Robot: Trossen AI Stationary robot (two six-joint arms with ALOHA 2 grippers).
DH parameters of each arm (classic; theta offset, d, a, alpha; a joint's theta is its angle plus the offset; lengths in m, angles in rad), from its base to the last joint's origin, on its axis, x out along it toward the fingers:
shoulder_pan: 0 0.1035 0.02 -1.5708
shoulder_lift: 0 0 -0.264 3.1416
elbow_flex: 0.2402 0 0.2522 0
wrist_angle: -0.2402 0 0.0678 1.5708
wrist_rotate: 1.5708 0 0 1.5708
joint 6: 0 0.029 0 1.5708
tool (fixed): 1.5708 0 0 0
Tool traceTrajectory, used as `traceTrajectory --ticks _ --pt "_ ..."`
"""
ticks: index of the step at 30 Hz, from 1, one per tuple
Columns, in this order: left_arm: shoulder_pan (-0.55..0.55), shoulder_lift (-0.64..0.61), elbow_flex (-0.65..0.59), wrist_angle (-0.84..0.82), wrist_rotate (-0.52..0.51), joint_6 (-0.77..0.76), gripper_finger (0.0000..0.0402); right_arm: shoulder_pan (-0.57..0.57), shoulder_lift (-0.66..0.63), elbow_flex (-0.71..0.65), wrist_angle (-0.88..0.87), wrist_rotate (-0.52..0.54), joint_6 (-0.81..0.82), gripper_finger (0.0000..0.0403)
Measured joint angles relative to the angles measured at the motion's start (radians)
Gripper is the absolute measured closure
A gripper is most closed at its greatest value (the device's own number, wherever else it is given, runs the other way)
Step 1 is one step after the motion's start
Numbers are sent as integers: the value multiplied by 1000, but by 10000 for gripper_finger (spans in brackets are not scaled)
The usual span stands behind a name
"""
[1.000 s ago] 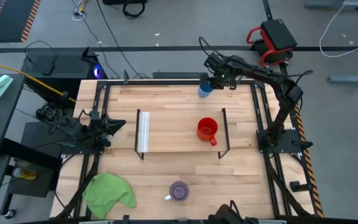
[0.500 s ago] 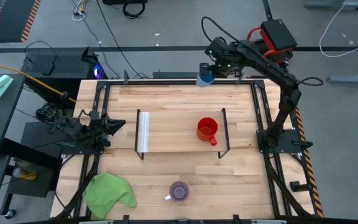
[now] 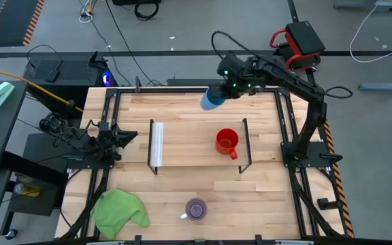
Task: Stack small to large cups/mugs on shelf
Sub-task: Put the blue cup to the left of the red mug on the shelf
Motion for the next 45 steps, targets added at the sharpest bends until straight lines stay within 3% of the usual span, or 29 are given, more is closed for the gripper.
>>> traceTrajectory --ticks 27,31,38,45 --pt "0 0 0 -4 0 -21 377 371 8 0 127 0 189 400" --pt "0 0 0 -4 5 -27 380 383 42 -2 127 -2 190 400" --pt "0 0 0 -5 16 -51 385 353 137 -2 119 -41 48 400" --pt "0 0 0 -3 16 -57 379 325 125 0 31 -15 -45 400"
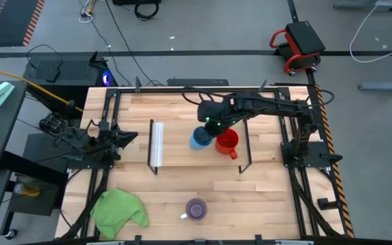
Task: Stack small to large cups/mugs on shelf
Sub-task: Put the blue cup to the left of the red mug on the shelf
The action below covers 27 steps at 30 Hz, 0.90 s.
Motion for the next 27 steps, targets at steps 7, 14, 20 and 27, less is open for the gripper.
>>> traceTrajectory --ticks 7,14,20,27 --pt "0 0 0 -1 0 0 387 -18 9 83 -96 34 -77 400" --pt "0 0 0 -10 -1 -19 382 -23 79 164 -110 44 -159 400" --pt "0 0 0 -11 -1 -27 385 -10 120 164 -130 43 -205 400" --pt "0 0 0 -20 -1 -45 383 -1 118 164 -140 43 -216 400"
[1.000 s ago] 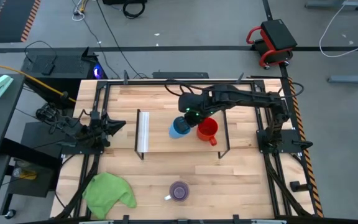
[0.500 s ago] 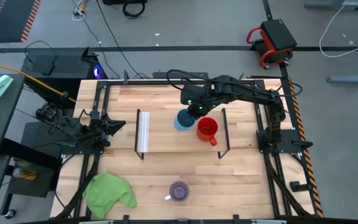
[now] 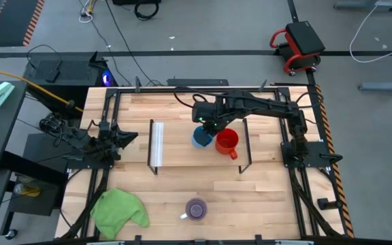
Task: Stack small to large cups/mugs on shelf
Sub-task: Put the blue cup to the left of the red mug on the shelf
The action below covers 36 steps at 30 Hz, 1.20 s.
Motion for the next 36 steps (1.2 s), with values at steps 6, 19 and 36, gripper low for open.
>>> traceTrajectory --ticks 6,19,36 --pt "0 0 0 -3 0 0 385 1 0 0 0 -6 -12 400" --pt "0 0 0 -3 0 -2 378 7 0 -7 0 -14 -44 400" --pt "0 0 0 -3 1 -10 378 7 0 -7 0 -31 -80 399"
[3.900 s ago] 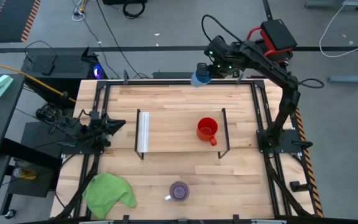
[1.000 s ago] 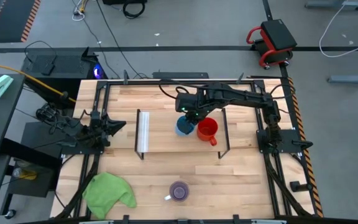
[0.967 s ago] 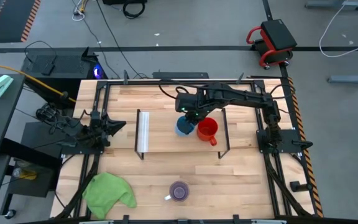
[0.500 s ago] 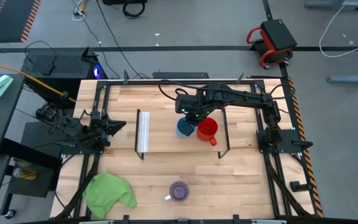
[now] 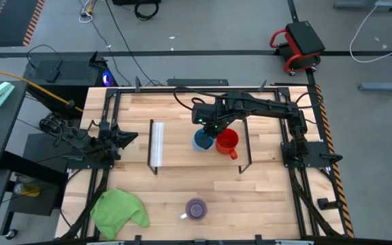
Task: Stack small to large cups/mugs on shelf
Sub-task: Put the blue cup to the left of the red mug on the shelf
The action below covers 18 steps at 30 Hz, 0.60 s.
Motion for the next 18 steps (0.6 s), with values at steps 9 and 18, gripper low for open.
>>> traceTrajectory --ticks 9,18 --pt "0 0 0 -2 0 -11 382 0 0 0 0 -9 -9 399" --pt "0 0 0 -8 0 -11 383 0 -1 -43 0 -18 -19 399"
